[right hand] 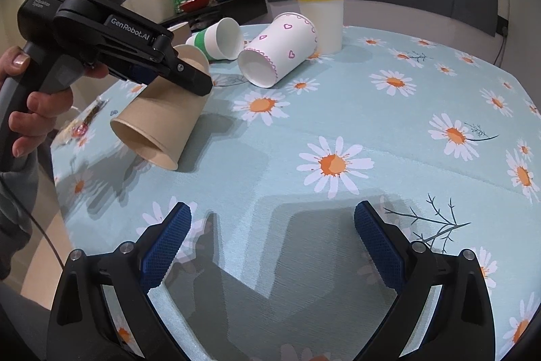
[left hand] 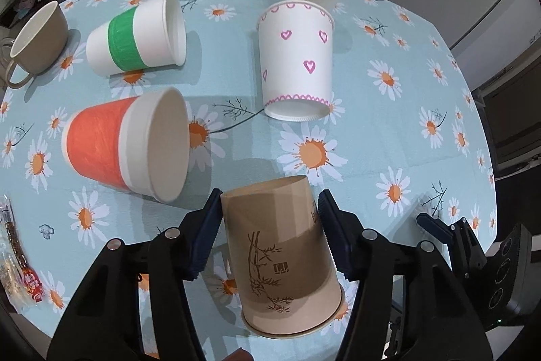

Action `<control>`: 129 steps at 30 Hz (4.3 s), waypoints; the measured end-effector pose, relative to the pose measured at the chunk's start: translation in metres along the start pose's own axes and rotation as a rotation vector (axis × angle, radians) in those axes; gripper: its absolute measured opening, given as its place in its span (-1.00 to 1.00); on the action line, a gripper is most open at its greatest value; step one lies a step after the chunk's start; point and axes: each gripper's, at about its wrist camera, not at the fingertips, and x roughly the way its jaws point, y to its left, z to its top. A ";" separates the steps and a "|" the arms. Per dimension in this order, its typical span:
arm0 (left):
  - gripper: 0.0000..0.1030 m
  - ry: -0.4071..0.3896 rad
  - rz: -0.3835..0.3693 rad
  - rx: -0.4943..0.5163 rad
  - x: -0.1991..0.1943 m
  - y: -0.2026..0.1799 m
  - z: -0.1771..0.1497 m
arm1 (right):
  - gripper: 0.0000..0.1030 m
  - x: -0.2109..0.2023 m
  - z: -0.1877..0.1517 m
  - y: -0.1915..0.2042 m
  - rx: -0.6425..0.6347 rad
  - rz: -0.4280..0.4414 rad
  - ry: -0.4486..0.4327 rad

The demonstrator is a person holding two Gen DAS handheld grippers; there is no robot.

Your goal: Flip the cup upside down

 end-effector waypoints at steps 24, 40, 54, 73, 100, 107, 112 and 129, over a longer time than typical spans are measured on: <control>0.12 -0.395 0.204 0.124 -0.035 -0.022 -0.046 | 0.81 0.001 0.001 -0.002 0.016 -0.029 -0.006; 0.24 -0.436 0.158 0.146 -0.039 -0.022 -0.091 | 0.81 0.000 0.001 -0.001 0.017 -0.063 -0.006; 0.78 -0.482 0.036 0.204 -0.051 -0.001 -0.126 | 0.81 0.005 0.003 0.025 -0.023 -0.116 -0.008; 0.88 -0.530 0.066 0.195 -0.040 0.084 -0.150 | 0.81 0.007 0.002 0.055 -0.076 -0.155 -0.032; 0.88 -0.537 0.054 0.248 -0.027 0.088 -0.129 | 0.81 -0.003 0.002 0.044 -0.023 -0.050 -0.123; 0.88 -0.544 0.066 0.267 -0.027 0.085 -0.130 | 0.81 -0.003 0.002 0.042 -0.016 -0.045 -0.121; 0.88 -0.545 0.069 0.269 -0.028 0.085 -0.131 | 0.81 -0.003 0.002 0.041 -0.012 -0.048 -0.123; 0.88 -0.537 0.062 0.305 -0.027 0.080 -0.132 | 0.81 -0.004 0.002 0.039 -0.001 -0.047 -0.121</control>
